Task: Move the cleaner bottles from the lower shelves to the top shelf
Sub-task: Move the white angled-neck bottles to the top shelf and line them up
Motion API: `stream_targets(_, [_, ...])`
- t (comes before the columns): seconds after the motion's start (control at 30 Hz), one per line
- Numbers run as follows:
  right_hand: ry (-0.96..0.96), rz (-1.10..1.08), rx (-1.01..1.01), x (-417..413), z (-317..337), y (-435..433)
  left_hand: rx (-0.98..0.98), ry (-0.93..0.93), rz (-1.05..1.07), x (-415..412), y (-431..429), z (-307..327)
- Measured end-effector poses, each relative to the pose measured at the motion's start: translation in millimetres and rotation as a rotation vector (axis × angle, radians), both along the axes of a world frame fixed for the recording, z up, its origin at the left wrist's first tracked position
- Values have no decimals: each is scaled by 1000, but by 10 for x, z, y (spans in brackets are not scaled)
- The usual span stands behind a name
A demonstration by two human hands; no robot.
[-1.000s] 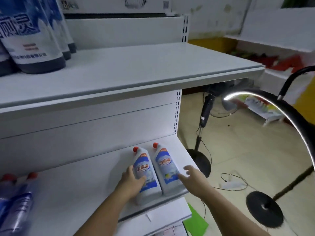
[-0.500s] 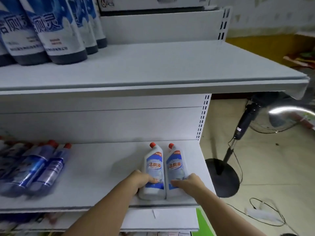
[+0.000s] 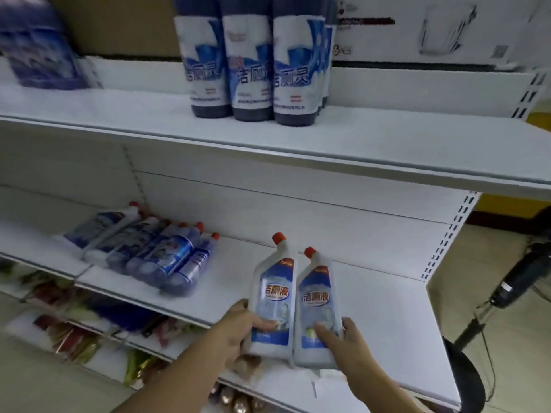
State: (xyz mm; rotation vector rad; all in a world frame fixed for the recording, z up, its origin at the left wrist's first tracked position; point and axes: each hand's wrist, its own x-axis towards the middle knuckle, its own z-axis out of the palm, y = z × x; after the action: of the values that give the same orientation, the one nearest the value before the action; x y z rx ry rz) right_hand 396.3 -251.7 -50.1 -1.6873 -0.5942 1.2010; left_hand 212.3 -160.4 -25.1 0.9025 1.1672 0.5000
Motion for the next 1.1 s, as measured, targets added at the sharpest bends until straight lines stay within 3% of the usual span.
stream_targets(0.23, [16, 257, 287, -1824, 672, 512, 187, -120, 246, -2054, 78, 595])
stream_targets(0.47, [115, 458, 425, -3434, 1183, 938, 375, -197, 428, -3693, 11, 1157])
stream_targets(1.1, [201, 909, 625, -6069, 2167, 2905, 681, -68, 712, -6267, 1258, 2110])
